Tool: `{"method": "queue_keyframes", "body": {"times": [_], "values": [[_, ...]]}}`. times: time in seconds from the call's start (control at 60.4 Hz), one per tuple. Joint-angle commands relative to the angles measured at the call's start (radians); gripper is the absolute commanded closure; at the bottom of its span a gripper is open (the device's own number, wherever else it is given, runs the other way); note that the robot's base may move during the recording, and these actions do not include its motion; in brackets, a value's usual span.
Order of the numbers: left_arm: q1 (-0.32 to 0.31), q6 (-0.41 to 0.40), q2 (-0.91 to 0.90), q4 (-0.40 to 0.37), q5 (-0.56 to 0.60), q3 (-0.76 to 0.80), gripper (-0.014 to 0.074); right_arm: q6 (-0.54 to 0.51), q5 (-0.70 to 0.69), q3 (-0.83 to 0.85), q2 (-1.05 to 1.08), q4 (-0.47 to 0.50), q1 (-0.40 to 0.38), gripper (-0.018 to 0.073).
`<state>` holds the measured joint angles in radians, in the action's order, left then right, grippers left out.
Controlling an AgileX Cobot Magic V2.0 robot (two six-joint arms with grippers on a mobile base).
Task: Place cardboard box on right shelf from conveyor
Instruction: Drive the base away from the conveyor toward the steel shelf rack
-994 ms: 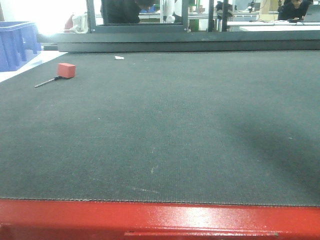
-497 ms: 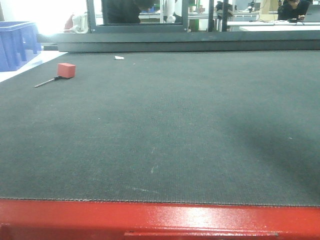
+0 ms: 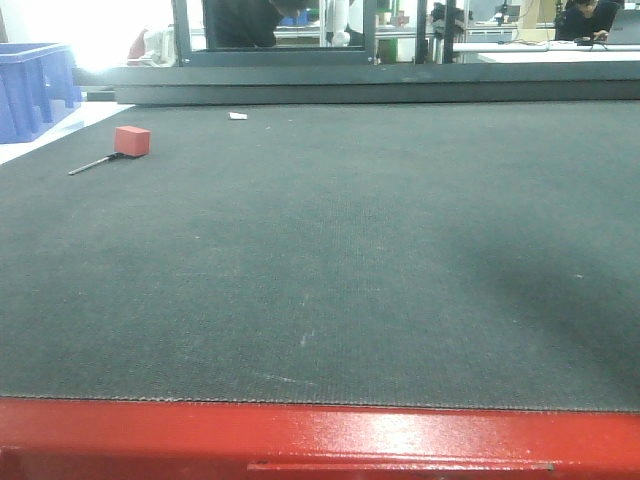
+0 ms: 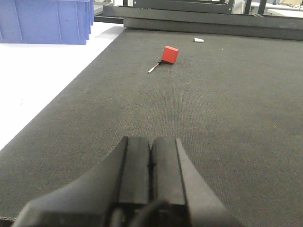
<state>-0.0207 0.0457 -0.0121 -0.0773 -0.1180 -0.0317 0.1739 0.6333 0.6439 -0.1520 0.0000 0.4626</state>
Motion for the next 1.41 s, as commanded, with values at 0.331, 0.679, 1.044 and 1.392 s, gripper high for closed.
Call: {"method": "queue_keyframes", "body": {"times": [0.331, 0.679, 1.044, 1.392], "values": [[0.0, 0.0, -0.015, -0.006, 0.085, -0.008, 0.0713, -0.011, -0.099, 0.026, -0.014, 0.0, -0.005, 0.0433], [0.0, 0.0, -0.015, -0.006, 0.085, -0.008, 0.0712, -0.011, -0.099, 0.026, -0.014, 0.0, -0.005, 0.0433], [0.0, 0.0, -0.015, -0.006, 0.085, -0.008, 0.0713, -0.011, -0.099, 0.026, -0.014, 0.0, -0.005, 0.0433], [0.0, 0.0, -0.015, -0.006, 0.085, -0.008, 0.0713, -0.011, -0.099, 0.026, -0.014, 0.0, -0.005, 0.0433]]}}
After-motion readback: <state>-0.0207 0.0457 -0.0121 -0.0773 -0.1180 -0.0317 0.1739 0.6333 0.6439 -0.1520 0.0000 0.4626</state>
